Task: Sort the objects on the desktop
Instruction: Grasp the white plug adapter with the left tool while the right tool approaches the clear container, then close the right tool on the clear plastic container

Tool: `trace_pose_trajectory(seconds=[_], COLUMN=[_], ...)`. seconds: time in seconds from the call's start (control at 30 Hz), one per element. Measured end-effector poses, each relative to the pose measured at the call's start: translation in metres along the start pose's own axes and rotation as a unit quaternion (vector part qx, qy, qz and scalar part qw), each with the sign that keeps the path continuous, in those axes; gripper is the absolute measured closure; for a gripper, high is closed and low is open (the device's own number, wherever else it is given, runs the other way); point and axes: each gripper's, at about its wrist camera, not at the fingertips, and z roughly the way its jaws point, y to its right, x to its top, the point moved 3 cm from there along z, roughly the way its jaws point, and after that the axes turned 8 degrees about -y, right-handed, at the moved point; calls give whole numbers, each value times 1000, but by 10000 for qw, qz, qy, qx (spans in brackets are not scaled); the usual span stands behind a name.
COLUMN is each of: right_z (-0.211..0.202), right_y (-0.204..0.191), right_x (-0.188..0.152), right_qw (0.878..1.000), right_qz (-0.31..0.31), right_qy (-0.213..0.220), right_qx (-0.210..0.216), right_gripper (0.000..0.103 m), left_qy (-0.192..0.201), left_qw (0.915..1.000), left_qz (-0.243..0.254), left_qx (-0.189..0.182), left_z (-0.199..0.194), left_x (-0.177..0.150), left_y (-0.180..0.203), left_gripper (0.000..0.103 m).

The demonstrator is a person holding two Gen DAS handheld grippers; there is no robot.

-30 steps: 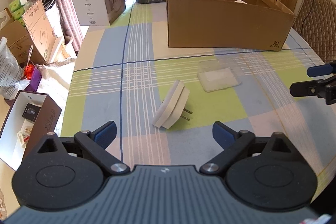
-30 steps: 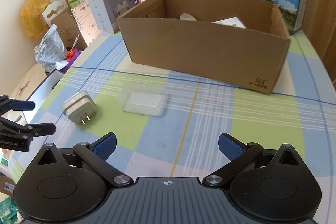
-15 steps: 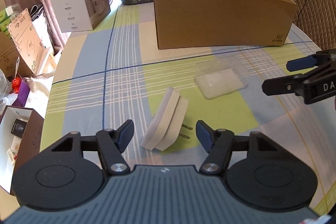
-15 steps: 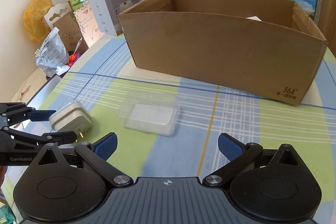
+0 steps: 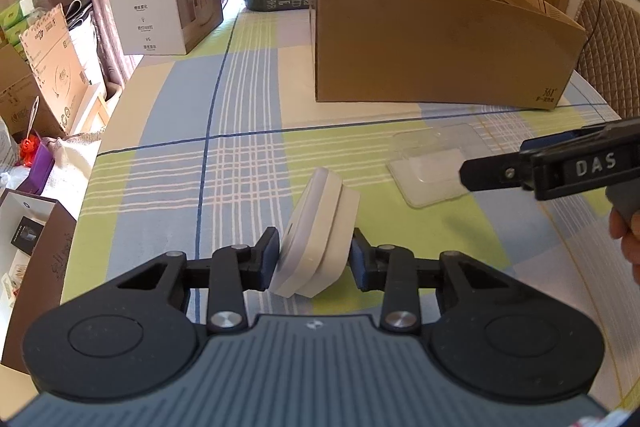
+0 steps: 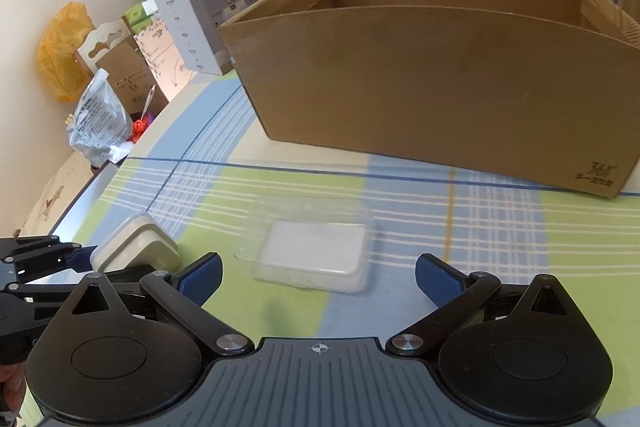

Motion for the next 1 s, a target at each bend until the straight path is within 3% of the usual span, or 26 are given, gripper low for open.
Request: trace_pose_trajectory(seconds=[0.5,0.53,1.0], right_z=[39,38,-8], right_y=[-21,-21,-3], right_x=[7,6,-19], right_qw=[9983,9979,9945], right_qz=[-453,-499,-637], right_qy=[-106,-102,-98], right_qx=[-348,-394,-827], right_gripper=[6,16,18], left_qy=[131,138,-101], left_qw=[9997,9997,9993], left_qz=[-199,-201,-315], left_qx=[-11,-4,192], left_z=[5,6,-4], left_x=[5,6,-2], left_y=[-14,-13,8], left_gripper=[72,72,72])
